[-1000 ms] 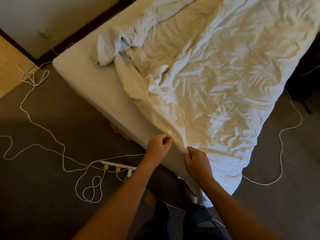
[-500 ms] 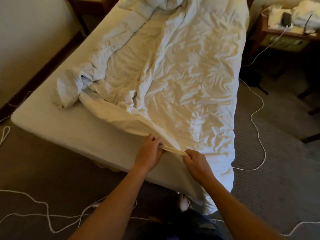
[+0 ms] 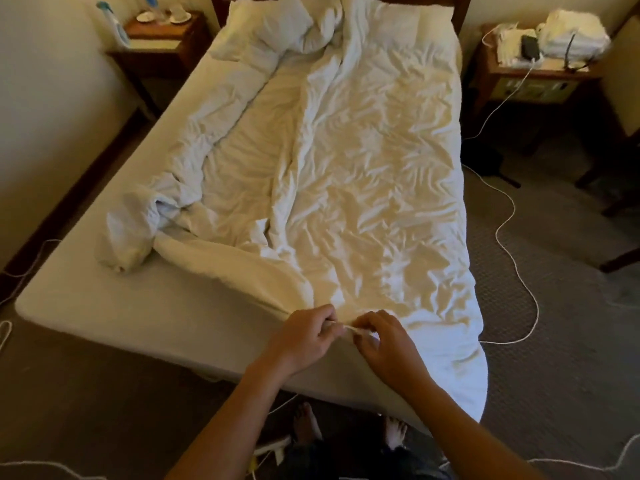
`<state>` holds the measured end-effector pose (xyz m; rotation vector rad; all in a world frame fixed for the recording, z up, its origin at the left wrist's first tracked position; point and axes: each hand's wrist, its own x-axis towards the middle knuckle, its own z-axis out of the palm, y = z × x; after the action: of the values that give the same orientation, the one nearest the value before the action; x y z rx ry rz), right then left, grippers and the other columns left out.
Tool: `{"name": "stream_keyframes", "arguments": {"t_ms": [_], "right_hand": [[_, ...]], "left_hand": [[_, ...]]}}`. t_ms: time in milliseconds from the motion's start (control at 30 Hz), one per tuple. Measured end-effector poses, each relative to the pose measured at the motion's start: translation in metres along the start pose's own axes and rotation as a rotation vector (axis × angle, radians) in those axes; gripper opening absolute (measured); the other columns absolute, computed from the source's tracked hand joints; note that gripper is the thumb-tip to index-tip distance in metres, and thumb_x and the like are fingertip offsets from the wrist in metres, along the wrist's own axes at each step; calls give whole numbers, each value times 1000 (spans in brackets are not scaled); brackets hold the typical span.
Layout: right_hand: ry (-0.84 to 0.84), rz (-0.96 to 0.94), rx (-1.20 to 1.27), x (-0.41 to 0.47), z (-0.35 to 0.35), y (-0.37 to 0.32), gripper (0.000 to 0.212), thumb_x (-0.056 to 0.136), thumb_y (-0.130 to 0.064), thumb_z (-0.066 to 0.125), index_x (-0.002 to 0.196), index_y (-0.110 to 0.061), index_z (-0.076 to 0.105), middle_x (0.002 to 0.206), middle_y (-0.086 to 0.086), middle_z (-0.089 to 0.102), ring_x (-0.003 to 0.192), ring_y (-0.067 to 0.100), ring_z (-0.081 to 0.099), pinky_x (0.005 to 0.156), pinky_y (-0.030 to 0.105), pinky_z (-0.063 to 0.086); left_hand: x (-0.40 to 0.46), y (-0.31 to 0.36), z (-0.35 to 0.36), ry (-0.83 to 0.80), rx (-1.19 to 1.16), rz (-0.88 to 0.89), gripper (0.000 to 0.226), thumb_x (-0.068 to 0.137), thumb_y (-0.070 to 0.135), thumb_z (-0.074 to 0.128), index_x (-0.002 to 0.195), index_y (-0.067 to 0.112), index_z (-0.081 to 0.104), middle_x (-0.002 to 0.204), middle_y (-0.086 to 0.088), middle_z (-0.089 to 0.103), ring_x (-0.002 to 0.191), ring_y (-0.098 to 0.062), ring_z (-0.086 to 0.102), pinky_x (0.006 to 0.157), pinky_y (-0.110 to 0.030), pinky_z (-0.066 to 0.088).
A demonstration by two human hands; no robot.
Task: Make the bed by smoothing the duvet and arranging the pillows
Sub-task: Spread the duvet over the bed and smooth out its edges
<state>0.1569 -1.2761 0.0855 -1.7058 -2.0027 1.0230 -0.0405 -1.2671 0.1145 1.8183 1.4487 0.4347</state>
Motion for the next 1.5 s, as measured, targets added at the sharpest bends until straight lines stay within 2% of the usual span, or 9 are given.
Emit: {"name": "stream_keyframes", "arguments": {"t_ms": [200, 333, 433, 600, 833, 1000, 1167, 1367, 1500], "right_hand": [[49, 118, 159, 0, 5, -33, 19, 91, -11, 55, 77, -23, 63, 69, -6, 61, 71, 6, 56, 61, 24, 42], [92, 176, 212, -4, 3, -41, 32, 88, -4, 52, 62, -23, 54, 60, -2, 54, 60, 5, 50, 55, 19, 33], [157, 223, 278, -7, 0, -49, 28, 86, -11, 49, 59, -22, 51, 57, -6, 49, 57, 3, 47, 54, 18, 33], [283, 287, 386, -14, -15, -57, 30, 76, -24, 39, 70, 1, 54, 60, 5, 44, 52, 6, 35, 50, 22, 27], [335, 331, 440, -18, -20, -58, 29, 75, -23, 37, 68, -1, 55, 61, 6, 45, 54, 6, 37, 55, 28, 28], [251, 284, 433, -13, -34, -54, 25, 75, -24, 41, 64, -7, 55, 64, 13, 50, 57, 6, 42, 62, 33, 33], [235, 264, 442, -7, -40, -48, 26, 76, -24, 41, 65, -7, 58, 64, 13, 52, 58, 6, 44, 63, 33, 35], [296, 285, 433, 13, -48, -41, 30, 81, -26, 38, 72, -10, 61, 67, 5, 56, 60, 8, 49, 62, 32, 37], [322, 283, 434, 22, -50, -33, 31, 83, -28, 37, 75, -13, 62, 68, 6, 59, 63, 17, 53, 61, 31, 39]], "left_hand": [[5, -13, -13, -47, -130, 65, 19, 98, 23, 55, 80, 26, 56, 71, 11, 56, 68, -7, 55, 62, -29, 41], [6, -37, -9, -9, -123, 112, 22, 92, 46, 61, 86, 25, 64, 80, 11, 61, 79, -6, 58, 69, -27, 46], [12, -58, -1, 93, 35, 184, 34, 90, 61, 53, 81, 29, 61, 80, 15, 57, 80, -7, 52, 72, -31, 43], [8, -97, -8, 306, 209, 112, 21, 90, 46, 53, 89, 31, 68, 86, 9, 57, 84, -20, 52, 75, -37, 47], [13, -85, -17, 362, 8, -21, 5, 92, 29, 64, 93, 27, 59, 88, 11, 57, 79, -12, 56, 64, -33, 48], [11, -75, 8, 267, 12, 112, 22, 95, 37, 53, 107, 25, 66, 114, 7, 59, 107, -10, 49, 92, -24, 40], [19, -73, 0, 278, 112, -60, 29, 98, 42, 35, 87, 31, 58, 80, 13, 53, 79, -14, 52, 73, -37, 43], [32, -89, -10, 115, 103, 11, 40, 82, 52, 47, 92, 20, 69, 87, 5, 64, 85, -22, 61, 73, -35, 47], [33, -74, -21, 337, 151, 65, 21, 87, 40, 53, 86, 21, 64, 85, 8, 58, 79, -15, 58, 63, -30, 46]]}}
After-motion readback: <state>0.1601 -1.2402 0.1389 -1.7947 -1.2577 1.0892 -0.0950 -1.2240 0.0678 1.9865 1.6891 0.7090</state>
